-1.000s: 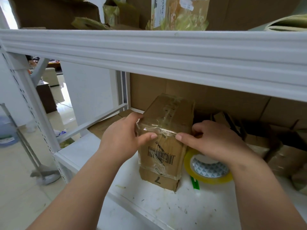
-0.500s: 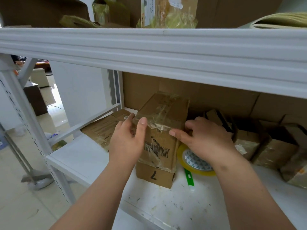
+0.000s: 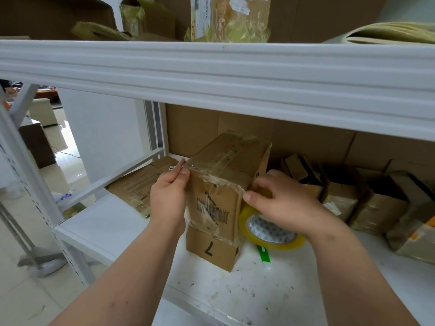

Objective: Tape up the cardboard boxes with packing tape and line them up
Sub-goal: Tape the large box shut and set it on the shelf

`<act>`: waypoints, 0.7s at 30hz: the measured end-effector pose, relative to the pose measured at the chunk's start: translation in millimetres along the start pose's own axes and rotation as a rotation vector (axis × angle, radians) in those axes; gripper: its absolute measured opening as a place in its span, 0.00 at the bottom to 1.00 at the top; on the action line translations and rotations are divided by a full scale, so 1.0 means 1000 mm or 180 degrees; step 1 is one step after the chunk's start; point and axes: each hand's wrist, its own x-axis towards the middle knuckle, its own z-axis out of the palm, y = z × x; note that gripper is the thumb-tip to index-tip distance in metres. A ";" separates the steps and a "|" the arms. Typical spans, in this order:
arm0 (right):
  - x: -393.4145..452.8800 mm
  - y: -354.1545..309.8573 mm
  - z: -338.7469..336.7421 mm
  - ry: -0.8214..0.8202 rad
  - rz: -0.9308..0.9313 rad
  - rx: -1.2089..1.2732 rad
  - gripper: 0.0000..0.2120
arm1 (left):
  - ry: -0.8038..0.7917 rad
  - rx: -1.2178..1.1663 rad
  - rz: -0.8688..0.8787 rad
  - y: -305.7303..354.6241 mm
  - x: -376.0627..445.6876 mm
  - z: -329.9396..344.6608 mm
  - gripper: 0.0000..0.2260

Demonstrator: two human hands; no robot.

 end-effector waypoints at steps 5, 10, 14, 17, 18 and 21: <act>-0.004 -0.013 0.011 0.0140 0.0034 0.0374 0.06 | 0.0185 0.0007 -0.0016 0.013 0.012 0.001 0.08; -0.005 -0.022 0.023 0.0216 0.0082 0.0539 0.14 | 0.0327 0.1784 0.0816 0.014 0.013 0.000 0.17; -0.007 -0.018 0.027 0.0093 0.0034 0.1305 0.19 | -0.0687 0.2170 0.0571 0.013 0.002 -0.005 0.38; -0.010 -0.011 0.031 -0.0007 -0.0024 0.1913 0.20 | -0.0840 0.2372 0.0843 0.008 -0.016 -0.012 0.56; -0.010 -0.007 0.033 -0.0013 -0.0006 0.2112 0.20 | -0.0774 0.2411 0.0991 0.006 -0.019 -0.014 0.58; -0.010 0.000 0.042 0.0024 0.0000 0.2637 0.22 | -0.0693 0.2622 0.1615 0.000 -0.026 -0.016 0.57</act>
